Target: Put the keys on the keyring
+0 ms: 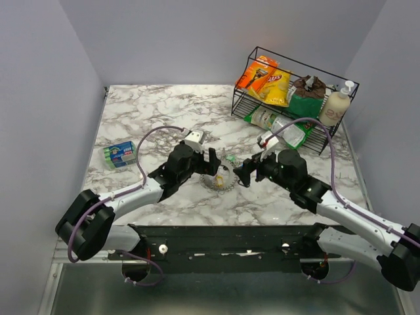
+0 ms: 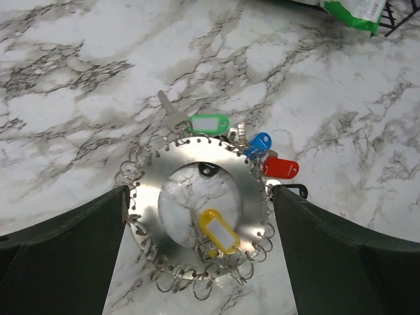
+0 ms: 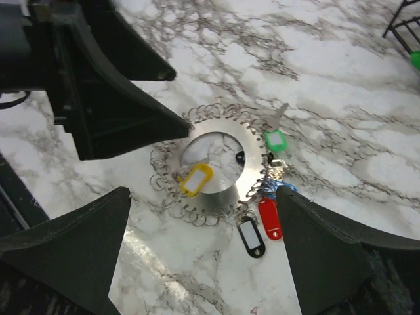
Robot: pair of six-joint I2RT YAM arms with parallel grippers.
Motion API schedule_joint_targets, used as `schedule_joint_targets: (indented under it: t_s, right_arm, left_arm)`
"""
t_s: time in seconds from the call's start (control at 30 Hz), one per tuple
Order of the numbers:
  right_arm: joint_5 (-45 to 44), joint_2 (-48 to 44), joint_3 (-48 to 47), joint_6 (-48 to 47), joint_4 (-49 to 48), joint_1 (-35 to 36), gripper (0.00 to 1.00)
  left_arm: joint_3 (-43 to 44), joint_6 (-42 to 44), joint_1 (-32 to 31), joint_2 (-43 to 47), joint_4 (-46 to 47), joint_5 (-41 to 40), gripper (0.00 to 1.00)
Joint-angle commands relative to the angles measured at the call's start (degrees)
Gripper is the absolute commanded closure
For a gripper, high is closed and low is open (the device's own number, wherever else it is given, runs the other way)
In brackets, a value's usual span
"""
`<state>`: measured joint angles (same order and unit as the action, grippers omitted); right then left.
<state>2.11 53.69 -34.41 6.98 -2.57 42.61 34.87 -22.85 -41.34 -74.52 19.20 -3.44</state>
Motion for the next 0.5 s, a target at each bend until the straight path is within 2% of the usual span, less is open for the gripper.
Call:
schedule_joint_targets:
  t_s: [0.0,0.13,0.3,0.47]
  right_arm:
    - [-9.0,2.3,-2.5,4.6,2.0,-2.8,0.00]
    - [-10.1,3.3,-2.7,7.3,2.4,-6.5,0.00]
    - [-6.9,1.9,-2.2,11.6,2.4,-13.5,0.00]
    - [-6.2,1.2,-2.7,12.0,2.3,-15.2,0.00]
  left_arm:
    - [-1.0,-4.7,5.1,1.7,-4.8,-3.4,0.01]
    - [-1.2,-3.5,6.8,5.6,-11.1,-7.9,0.01]
    - [-2.6,-1.8,7.2,15.2,-13.2,-12.8,0.01]
    - [-3.6,0.3,7.4,23.6,-13.9,-14.9,0.01]
